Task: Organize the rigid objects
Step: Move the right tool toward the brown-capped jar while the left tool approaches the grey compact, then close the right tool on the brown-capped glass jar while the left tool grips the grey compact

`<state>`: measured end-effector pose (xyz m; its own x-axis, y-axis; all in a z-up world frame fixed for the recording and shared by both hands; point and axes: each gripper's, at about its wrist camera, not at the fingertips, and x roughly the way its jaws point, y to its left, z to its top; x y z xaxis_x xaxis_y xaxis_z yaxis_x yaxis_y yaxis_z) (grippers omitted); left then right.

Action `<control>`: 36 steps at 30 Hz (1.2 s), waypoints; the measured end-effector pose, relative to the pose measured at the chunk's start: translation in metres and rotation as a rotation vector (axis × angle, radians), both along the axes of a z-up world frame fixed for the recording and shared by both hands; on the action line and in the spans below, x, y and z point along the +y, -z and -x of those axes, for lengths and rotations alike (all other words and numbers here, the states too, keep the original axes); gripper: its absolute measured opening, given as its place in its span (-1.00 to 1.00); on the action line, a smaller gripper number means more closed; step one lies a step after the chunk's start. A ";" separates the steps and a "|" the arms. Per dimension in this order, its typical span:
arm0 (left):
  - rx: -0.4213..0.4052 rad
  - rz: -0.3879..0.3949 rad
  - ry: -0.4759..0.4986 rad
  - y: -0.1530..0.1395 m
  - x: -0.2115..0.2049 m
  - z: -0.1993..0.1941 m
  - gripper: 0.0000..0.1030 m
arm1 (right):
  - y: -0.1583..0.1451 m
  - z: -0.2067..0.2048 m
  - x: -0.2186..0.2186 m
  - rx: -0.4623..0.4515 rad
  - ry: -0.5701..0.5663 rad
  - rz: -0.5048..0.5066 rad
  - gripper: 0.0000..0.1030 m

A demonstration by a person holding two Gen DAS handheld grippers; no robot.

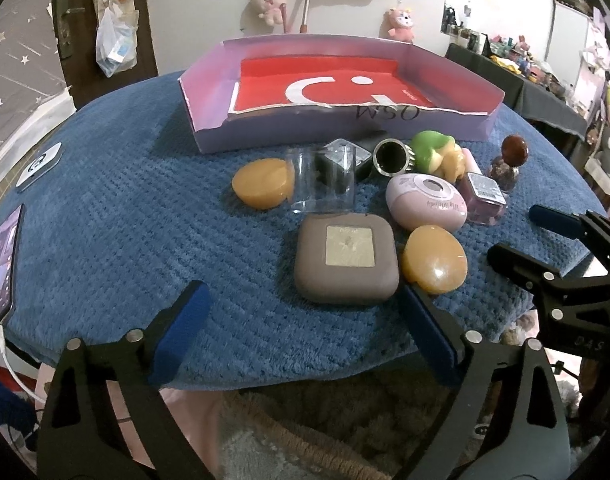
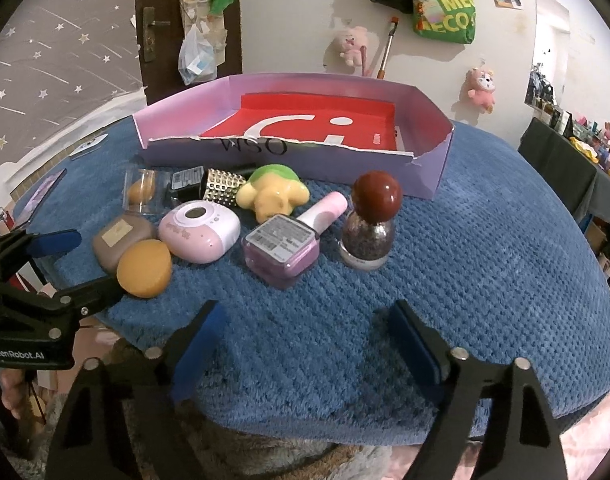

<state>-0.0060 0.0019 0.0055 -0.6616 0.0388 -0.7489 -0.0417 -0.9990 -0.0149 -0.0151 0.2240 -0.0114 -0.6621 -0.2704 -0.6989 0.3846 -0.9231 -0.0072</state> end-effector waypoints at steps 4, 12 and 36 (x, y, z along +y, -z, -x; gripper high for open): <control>-0.001 -0.004 0.000 -0.001 0.001 0.005 0.73 | -0.001 0.004 -0.001 -0.001 -0.010 0.005 0.54; 0.006 -0.005 0.004 -0.002 0.004 0.010 0.65 | -0.005 0.007 0.015 -0.023 0.013 0.020 0.25; 0.010 0.012 0.038 -0.007 0.017 0.018 -0.06 | -0.019 0.053 0.019 0.043 0.012 0.007 -0.35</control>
<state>-0.0238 0.0194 0.0121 -0.6676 0.0553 -0.7425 -0.0798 -0.9968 -0.0025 -0.0680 0.2432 0.0074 -0.6945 -0.2671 -0.6681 0.3729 -0.9277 -0.0168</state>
